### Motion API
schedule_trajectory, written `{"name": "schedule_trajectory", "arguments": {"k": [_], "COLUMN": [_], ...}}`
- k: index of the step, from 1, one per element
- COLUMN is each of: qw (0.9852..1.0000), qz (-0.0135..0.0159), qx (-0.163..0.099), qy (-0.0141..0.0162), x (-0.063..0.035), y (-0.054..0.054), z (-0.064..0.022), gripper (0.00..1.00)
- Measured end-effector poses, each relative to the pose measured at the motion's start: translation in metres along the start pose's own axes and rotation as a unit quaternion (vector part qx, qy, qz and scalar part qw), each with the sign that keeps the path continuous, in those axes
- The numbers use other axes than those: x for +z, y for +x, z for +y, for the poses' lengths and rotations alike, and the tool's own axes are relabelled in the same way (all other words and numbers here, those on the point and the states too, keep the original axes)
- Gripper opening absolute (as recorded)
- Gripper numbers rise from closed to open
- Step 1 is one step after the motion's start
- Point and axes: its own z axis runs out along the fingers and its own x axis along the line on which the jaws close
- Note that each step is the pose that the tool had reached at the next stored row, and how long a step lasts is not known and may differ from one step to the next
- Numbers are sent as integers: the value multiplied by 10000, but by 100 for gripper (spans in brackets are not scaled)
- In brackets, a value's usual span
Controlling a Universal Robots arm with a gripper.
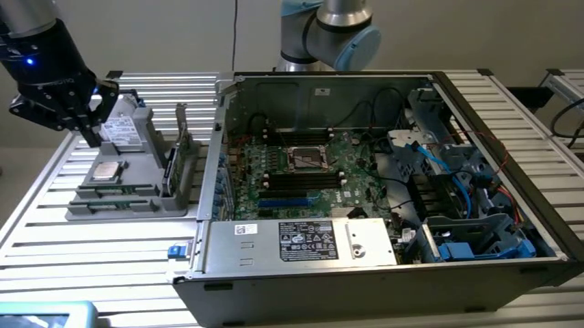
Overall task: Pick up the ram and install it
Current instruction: 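Pick up the ram and move it above insertion slot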
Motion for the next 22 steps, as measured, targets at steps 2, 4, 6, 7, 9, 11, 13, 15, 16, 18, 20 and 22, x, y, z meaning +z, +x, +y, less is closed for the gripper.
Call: {"name": "schedule_trajectory", "arguments": {"k": [2,4,6,7,9,11,13,15,16,18,20,22], "qw": [9998,9993,9985,9980,9967,9950,9930,9908,9894,9866,9835,9801], "qz": [4,7,11,13,17,21,25,28,30,33,37,40], "qx": [-183,-362,-547,-638,-817,-998,-1177,-1355,-1452,-1630,-1810,-1986], "qy": [1,2,2,3,4,5,6,6,7,7,8,9], "x": [1,1,2,3,4,5,6,7,8,9,10,10], "y": [0,0,0,0,0,0,0,0,0,0,0,0], "z": [0,0,0,0,0,0,0,0,0,-1,-1,0], "gripper": [11,11,11,11,11,11,11,11,11,11,11,11]}}
